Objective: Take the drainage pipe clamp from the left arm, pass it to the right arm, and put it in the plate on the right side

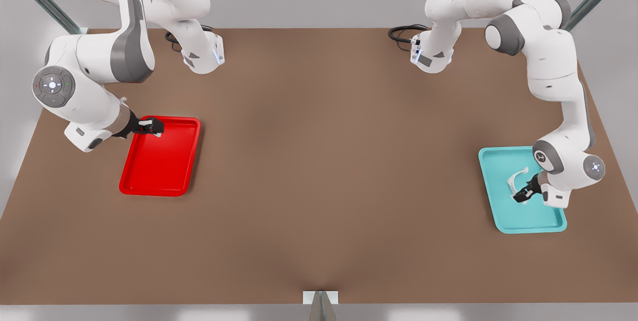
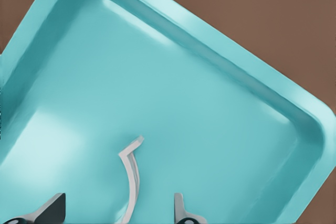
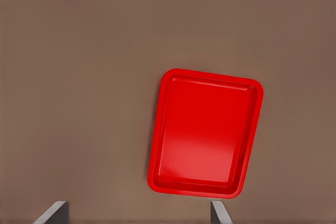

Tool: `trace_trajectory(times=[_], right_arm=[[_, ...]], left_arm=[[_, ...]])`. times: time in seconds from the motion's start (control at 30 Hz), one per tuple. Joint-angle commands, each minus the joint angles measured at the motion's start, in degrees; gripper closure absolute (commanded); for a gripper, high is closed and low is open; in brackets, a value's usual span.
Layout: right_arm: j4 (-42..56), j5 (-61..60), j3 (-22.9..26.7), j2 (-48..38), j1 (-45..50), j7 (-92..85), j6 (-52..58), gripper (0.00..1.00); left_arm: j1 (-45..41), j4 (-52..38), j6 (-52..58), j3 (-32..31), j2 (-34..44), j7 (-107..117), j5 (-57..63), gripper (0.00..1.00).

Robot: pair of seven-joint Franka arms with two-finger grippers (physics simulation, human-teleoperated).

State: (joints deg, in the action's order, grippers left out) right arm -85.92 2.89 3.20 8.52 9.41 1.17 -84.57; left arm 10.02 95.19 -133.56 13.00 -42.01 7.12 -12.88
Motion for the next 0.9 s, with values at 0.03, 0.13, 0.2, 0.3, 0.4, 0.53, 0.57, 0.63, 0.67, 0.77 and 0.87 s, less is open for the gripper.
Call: trace_trajectory(times=[0.03, 0.13, 0.2, 0.3, 0.4, 0.53, 0.57, 0.63, 0.67, 0.77, 0.87], right_arm=[[-0.30, 0.01, -0.04, -0.08, 0.00, -0.12, -0.33, 0.00], [-0.39, 0.01, 0.05, -0.08, 0.00, -0.12, -0.33, 0.00], [-0.74, 0.19, -0.04, -0.08, 0.08, -0.12, -0.33, 0.00], [-0.83, 0.19, -0.04, -0.08, 0.08, -0.12, -0.42, 0.00], [-1.18, 0.28, 0.05, 0.01, 0.08, -0.12, -0.51, 0.00], [-1.27, 0.28, 0.05, -0.08, 0.08, -0.12, -0.59, 0.00], [-1.27, 0.28, -0.04, 0.01, 0.08, -0.12, -0.59, 0.00], [-1.27, 0.28, -0.04, -0.08, 0.08, -0.12, -0.59, 0.00], [-1.36, 0.28, -0.04, -0.08, 0.08, -0.12, -0.59, 0.00], [-1.54, 0.28, -0.04, -0.08, 0.08, -0.12, -0.59, 0.00], [-1.71, 0.28, -0.04, -0.08, 0.08, -0.12, -0.59, 0.00]], left_arm=[[0.17, 0.88, -5.22, 0.01, 0.09, 1.93, -1.18, 0.10], [0.08, 1.49, -3.90, 0.01, 0.00, 0.71, -0.65, 0.46], [-0.01, 1.67, -3.81, 0.01, -0.09, -0.44, -0.48, 0.46], [-0.27, 1.58, -3.81, 0.01, -0.61, -0.35, 0.76, 0.46], [-0.18, 1.58, -3.90, 0.01, -1.05, -0.27, 0.76, 0.46], [-0.09, 1.49, -3.90, 0.01, -1.32, -0.09, 0.67, 0.46], [-0.09, 1.49, -3.90, 0.01, -1.32, 0.09, 0.67, 0.52], [-0.09, 1.41, -3.90, 0.01, -1.32, 0.17, 0.67, 0.67], [-0.09, 1.41, -3.90, 0.01, -1.32, 0.00, 0.67, 0.69], [-0.18, 1.32, -3.90, 0.01, -1.32, 0.09, 0.67, 0.74], [-0.18, 1.23, -3.90, 0.01, -1.32, 0.17, 0.49, 0.79]])
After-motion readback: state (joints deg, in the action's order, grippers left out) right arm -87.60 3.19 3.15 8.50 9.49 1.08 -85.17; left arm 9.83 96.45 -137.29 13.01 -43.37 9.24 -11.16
